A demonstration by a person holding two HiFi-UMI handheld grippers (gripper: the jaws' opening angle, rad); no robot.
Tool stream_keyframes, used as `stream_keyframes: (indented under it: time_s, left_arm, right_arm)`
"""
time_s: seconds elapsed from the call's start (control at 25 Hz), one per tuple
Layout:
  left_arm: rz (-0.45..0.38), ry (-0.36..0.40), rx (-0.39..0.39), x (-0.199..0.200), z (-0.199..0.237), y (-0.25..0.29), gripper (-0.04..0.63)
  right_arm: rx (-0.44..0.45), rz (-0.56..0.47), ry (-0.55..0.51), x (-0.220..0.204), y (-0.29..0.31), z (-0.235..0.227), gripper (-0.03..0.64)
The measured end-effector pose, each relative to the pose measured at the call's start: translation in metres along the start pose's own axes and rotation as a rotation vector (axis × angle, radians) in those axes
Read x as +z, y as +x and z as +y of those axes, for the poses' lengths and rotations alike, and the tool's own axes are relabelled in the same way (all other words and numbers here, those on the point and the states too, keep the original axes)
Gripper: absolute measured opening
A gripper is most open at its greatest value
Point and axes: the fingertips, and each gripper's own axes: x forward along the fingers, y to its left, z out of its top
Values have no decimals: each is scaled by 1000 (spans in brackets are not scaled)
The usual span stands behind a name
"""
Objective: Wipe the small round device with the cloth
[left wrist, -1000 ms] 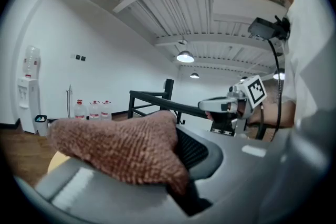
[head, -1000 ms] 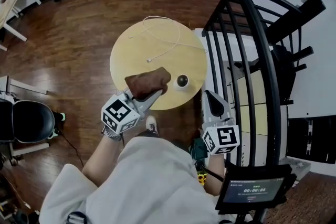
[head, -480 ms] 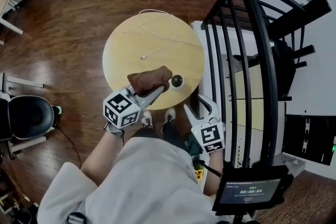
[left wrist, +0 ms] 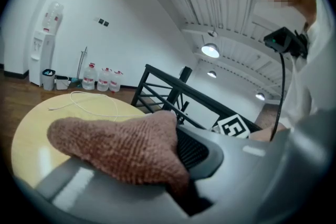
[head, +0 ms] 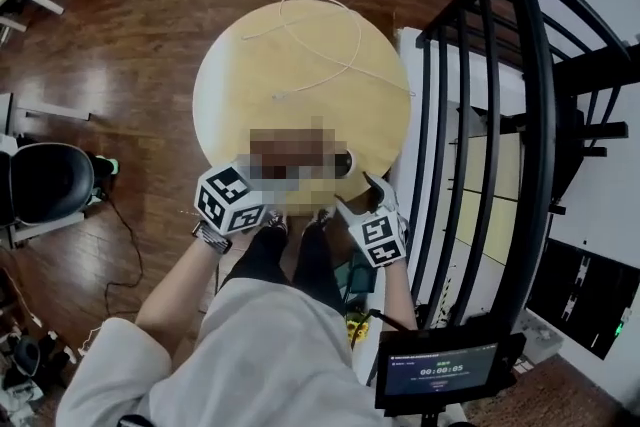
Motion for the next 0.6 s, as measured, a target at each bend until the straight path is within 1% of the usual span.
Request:
stream_keyframes:
  time_s: [0.16, 0.28, 0.36, 0.52, 0.6]
  left_arm:
    - [13, -16, -31, -5, 0, 12, 46]
    - [-45, -48, -79, 9, -8, 19, 46]
    - [-67, -49, -111, 15, -14, 25, 44]
    - [-20, 46, -158, 2, -25, 45, 43]
    - [6, 94, -166, -11, -29, 53, 43]
  right_arm:
    - [38, 7, -17, -11, 23, 0, 327]
    - [80, -14, -35, -6, 32, 6, 328]
    - [96, -31, -44, 1, 38, 9, 327]
    - [77, 1, -87, 3, 47, 11, 327]
    - [59, 22, -115, 1, 50, 13, 327]
